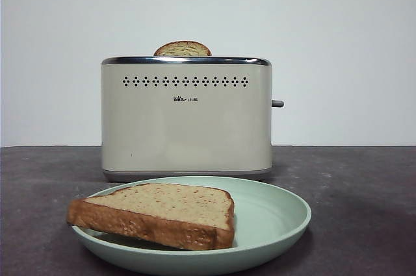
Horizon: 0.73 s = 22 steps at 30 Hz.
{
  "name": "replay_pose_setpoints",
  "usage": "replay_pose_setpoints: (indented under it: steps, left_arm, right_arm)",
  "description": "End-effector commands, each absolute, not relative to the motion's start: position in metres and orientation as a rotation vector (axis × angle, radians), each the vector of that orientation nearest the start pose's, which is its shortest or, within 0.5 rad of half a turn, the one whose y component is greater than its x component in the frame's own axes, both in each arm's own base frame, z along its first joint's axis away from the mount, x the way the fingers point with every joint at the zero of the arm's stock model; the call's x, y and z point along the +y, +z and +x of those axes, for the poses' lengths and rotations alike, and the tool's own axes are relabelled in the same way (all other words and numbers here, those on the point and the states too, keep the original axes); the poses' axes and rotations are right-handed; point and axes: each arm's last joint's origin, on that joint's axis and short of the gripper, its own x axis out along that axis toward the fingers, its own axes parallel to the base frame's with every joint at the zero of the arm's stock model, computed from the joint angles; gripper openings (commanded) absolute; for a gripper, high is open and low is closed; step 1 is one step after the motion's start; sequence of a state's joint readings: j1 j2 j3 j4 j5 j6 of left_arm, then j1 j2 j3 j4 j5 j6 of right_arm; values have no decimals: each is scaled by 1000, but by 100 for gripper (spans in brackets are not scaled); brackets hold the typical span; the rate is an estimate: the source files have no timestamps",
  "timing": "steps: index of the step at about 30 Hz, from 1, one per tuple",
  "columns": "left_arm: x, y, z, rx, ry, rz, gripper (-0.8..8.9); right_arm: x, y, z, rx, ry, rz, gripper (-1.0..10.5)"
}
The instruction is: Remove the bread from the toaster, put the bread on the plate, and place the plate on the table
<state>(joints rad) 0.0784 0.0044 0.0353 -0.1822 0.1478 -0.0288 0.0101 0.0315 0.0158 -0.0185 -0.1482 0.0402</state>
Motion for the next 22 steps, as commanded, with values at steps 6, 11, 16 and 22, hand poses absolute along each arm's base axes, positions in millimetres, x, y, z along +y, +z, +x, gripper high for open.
replay_pose_setpoints:
  steps: [6, 11, 16, 22]
  left_arm:
    - [3, 150, 95, 183, -63, -57, 8]
    - [3, 150, 95, 183, -63, -57, 7]
    - [3, 150, 95, 183, -63, -57, 7]
    - [3, 150, 95, 183, -63, -57, 7]
  right_arm:
    - [4, 159, 97, 73, 130, 41, 5]
    - [4, 151, 96, 158, 128, 46, 5]
    - [4, 152, 96, 153, 128, 46, 5]
    - [4, 152, 96, 152, 128, 45, 5]
